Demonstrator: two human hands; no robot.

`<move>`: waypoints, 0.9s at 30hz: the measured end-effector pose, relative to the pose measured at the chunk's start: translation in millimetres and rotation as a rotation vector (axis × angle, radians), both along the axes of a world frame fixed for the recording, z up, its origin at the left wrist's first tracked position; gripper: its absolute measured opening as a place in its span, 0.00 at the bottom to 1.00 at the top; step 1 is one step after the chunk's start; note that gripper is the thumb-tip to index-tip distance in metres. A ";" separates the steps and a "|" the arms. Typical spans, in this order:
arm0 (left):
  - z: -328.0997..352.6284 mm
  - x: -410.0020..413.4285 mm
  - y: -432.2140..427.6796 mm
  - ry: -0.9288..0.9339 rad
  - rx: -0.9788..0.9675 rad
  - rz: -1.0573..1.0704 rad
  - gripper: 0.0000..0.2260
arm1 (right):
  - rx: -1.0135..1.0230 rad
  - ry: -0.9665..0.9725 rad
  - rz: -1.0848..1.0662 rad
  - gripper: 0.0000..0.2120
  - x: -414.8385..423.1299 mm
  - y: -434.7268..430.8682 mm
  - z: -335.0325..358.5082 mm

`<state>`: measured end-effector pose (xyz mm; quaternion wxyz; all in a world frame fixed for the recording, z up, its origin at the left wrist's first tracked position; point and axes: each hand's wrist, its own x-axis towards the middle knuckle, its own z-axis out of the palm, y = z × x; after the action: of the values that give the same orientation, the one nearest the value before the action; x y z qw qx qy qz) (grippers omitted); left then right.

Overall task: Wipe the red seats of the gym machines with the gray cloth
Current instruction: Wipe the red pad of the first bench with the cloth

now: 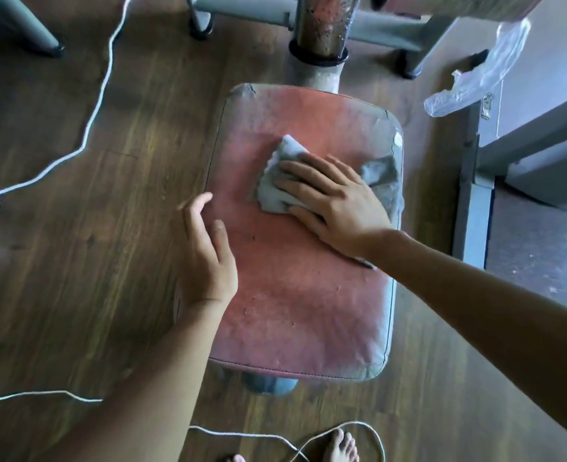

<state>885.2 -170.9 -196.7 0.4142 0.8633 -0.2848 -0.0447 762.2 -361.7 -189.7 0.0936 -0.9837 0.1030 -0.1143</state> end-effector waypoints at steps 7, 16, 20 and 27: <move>-1.5 -1.3 -0.9 -0.067 -0.009 -0.033 0.13 | -0.005 -0.014 -0.152 0.19 -11.1 -62.8 2.4; -3.1 -0.3 0.8 -0.093 0.005 -0.048 0.15 | 0.160 -0.004 -0.451 0.21 -40.1 65.3 5.5; -0.2 -1.9 0.4 -0.091 -0.002 -0.042 0.15 | 0.159 0.009 -0.256 0.19 -73.3 106.2 5.8; 1.1 -1.8 0.4 -0.129 0.001 -0.052 0.16 | 0.084 -0.017 0.020 0.17 -61.8 29.1 1.5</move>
<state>883.4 -170.5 -195.6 0.3933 0.8568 -0.3334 0.0002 700.5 -332.6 -188.2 0.1369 -0.9788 0.0969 -0.1174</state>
